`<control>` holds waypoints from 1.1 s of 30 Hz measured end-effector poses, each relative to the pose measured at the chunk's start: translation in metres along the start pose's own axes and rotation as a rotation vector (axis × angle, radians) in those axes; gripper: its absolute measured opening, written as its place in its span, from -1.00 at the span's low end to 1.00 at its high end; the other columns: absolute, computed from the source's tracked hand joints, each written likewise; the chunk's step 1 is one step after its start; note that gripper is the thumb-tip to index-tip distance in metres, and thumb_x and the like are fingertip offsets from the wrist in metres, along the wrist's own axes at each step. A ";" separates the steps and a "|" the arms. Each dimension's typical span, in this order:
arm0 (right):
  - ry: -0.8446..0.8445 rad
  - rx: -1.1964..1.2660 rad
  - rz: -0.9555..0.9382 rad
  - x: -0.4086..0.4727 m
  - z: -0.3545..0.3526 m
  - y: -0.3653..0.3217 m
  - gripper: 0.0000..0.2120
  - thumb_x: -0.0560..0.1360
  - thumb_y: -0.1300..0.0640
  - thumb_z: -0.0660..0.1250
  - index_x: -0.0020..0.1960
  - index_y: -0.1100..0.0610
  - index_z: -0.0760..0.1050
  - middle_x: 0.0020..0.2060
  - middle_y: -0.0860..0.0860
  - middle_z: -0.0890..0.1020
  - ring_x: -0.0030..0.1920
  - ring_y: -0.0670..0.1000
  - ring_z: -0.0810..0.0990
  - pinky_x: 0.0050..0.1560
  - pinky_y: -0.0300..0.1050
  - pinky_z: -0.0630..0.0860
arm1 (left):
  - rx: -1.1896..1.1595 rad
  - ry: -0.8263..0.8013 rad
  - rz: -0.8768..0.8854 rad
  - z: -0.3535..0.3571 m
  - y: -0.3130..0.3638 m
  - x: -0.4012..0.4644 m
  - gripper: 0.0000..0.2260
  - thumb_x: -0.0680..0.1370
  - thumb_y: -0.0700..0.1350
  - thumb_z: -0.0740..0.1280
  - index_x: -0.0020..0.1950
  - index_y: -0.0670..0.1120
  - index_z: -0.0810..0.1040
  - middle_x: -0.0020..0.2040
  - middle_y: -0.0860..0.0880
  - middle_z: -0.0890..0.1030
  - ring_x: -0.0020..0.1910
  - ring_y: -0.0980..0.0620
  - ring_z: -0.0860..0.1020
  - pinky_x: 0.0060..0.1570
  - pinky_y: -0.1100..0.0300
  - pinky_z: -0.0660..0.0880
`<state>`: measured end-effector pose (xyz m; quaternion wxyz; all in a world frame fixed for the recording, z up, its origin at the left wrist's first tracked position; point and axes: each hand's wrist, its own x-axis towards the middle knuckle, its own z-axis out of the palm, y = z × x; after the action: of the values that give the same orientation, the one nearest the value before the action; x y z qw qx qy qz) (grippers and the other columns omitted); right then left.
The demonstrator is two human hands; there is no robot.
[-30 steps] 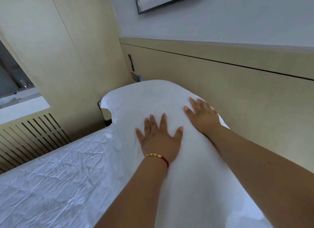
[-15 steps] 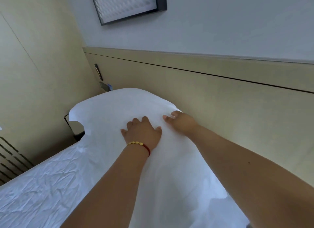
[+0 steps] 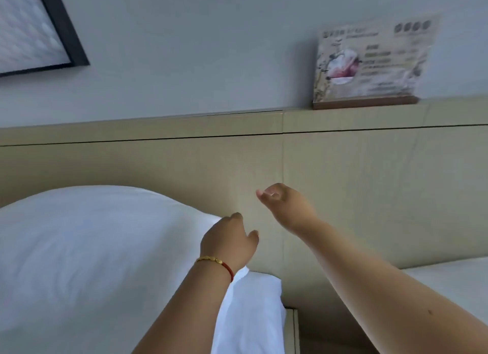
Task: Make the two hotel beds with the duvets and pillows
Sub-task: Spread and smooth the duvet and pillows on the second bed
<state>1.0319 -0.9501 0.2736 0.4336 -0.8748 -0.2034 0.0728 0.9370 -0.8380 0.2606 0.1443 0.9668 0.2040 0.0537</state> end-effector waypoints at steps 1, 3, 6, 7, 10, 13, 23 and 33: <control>0.047 -0.008 0.032 -0.013 -0.017 0.013 -0.55 0.54 -0.23 0.17 0.24 0.05 0.47 0.11 -0.03 0.58 0.11 0.01 0.54 -0.03 -0.17 0.37 | -0.003 -0.030 0.053 0.007 0.016 -0.004 -0.60 0.58 0.11 0.21 0.31 -0.09 0.42 0.22 -0.06 0.55 0.19 -0.07 0.52 0.10 0.10 0.50; 0.129 -0.025 0.090 -0.040 -0.050 0.040 -0.57 0.54 -0.24 0.16 0.21 0.05 0.48 0.11 -0.03 0.59 0.02 -0.01 0.54 -0.07 -0.17 0.37 | -0.005 -0.085 0.145 0.023 0.049 -0.010 -0.60 0.58 0.11 0.20 0.33 -0.08 0.40 0.21 -0.05 0.55 0.17 -0.07 0.53 0.10 0.08 0.52; 0.247 -0.017 0.190 -0.081 -0.100 0.081 -0.61 0.54 -0.24 0.17 0.14 0.03 0.48 0.03 -0.05 0.60 -0.03 -0.01 0.56 -0.09 -0.14 0.42 | 0.005 -0.153 0.269 0.044 0.102 -0.021 -0.59 0.59 0.11 0.19 0.37 -0.07 0.39 0.24 -0.06 0.55 0.20 -0.06 0.52 0.13 0.09 0.50; 0.295 -0.010 0.218 -0.096 -0.116 0.094 -0.64 0.54 -0.24 0.17 0.10 0.03 0.47 0.00 -0.05 0.61 -0.03 0.00 0.57 -0.10 -0.14 0.42 | 0.013 -0.172 0.309 0.051 0.121 -0.024 -0.58 0.59 0.11 0.19 0.37 -0.07 0.39 0.24 -0.06 0.55 0.20 -0.06 0.52 0.13 0.09 0.50; 0.419 0.011 0.302 -0.143 -0.163 0.125 -0.66 0.54 -0.22 0.18 0.04 0.04 0.48 -0.09 -0.05 0.60 -0.09 0.02 0.58 -0.18 -0.14 0.43 | -0.010 -0.191 0.428 0.072 0.180 -0.037 -0.57 0.59 0.11 0.20 0.39 -0.06 0.37 0.25 -0.04 0.55 0.19 -0.04 0.54 0.10 0.10 0.51; 0.591 0.012 0.400 -0.204 -0.210 0.168 -0.70 0.54 -0.20 0.19 -0.03 0.03 0.49 -0.22 -0.08 0.55 -0.15 0.00 0.54 -0.15 -0.11 0.43 | -0.065 -0.265 0.573 0.101 0.250 -0.068 -0.57 0.58 0.10 0.20 0.42 -0.03 0.37 0.28 -0.01 0.55 0.22 -0.02 0.53 0.11 0.13 0.47; 0.879 0.065 0.748 -0.402 -0.302 0.295 -0.71 0.54 -0.20 0.18 -0.15 0.01 0.45 -0.27 -0.12 0.54 -0.20 -0.02 0.52 -0.28 -0.14 0.34 | -0.056 -0.566 0.876 0.186 0.412 -0.207 -0.56 0.58 0.08 0.23 0.42 -0.06 0.37 0.19 -0.02 0.59 0.18 -0.01 0.53 0.16 0.15 0.48; 1.024 0.095 1.020 -0.594 -0.337 0.380 -0.71 0.56 -0.16 0.17 -0.15 0.03 0.45 -0.20 -0.06 0.56 -0.09 0.03 0.52 -0.15 -0.09 0.35 | 0.031 -0.768 1.083 0.257 0.519 -0.372 -0.57 0.56 0.11 0.22 0.39 -0.02 0.38 0.14 0.01 0.59 0.13 0.03 0.54 0.14 0.14 0.49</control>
<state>0.7069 -1.6504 0.1516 0.4242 -0.7653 0.4621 -0.1440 0.8367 -1.5109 0.1556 0.1455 0.8852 -0.3758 -0.2326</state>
